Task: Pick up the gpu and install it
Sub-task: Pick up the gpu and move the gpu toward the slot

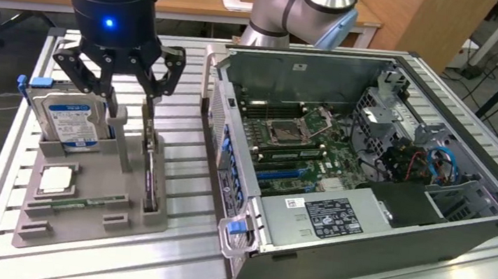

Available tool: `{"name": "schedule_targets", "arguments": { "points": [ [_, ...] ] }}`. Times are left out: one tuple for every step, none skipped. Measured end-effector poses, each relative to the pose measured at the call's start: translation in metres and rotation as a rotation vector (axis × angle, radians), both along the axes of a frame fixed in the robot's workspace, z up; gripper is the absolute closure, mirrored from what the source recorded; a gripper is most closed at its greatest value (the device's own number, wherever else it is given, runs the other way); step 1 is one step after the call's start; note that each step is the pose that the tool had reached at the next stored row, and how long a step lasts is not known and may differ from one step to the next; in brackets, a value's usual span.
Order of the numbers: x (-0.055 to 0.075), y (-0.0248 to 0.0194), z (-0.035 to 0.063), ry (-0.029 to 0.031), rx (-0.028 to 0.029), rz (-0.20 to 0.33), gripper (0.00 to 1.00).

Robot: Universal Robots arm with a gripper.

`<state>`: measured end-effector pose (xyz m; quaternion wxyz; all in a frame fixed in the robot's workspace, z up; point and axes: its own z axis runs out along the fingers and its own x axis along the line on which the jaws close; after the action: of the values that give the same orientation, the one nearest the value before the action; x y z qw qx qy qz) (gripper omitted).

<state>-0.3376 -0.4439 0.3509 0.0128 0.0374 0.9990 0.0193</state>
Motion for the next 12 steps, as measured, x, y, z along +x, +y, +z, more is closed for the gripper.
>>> {"name": "schedule_targets", "arguments": {
  "points": [
    [0.0, -0.0003, -0.0008, 0.0001, -0.0001, 0.0, 0.47],
    [0.0, -0.0007, -0.0019, 0.0002, -0.0002, 0.0, 0.47],
    [0.0, -0.0009, -0.0033, 0.0001, -0.0001, 0.0, 0.47],
    [0.0, -0.0011, -0.0045, 0.0002, -0.0001, 0.0, 0.47],
    [0.001, -0.0012, -0.0058, 0.0002, -0.0002, 0.0, 0.47],
    [0.001, -0.0014, -0.0071, 0.0002, -0.0001, 0.0, 0.47],
    [0.002, -0.0016, -0.0085, 0.0002, -0.0002, 0.0, 0.47],
    [0.003, -0.0017, -0.0096, 0.0004, -0.0002, 0.0, 0.47],
    [0.003, -0.0018, -0.0108, 0.0004, -0.0003, 0.0, 0.47],
    [0.004, -0.0019, -0.0121, 0.0004, -0.0001, 0.0, 0.47],
    [0.006, -0.0019, -0.0133, 0.0007, -0.0002, 0.0, 0.47],
    [0.007, -0.002, -0.0143, 0.001, -0.0001, 0.0, 0.47]
  ]
}}
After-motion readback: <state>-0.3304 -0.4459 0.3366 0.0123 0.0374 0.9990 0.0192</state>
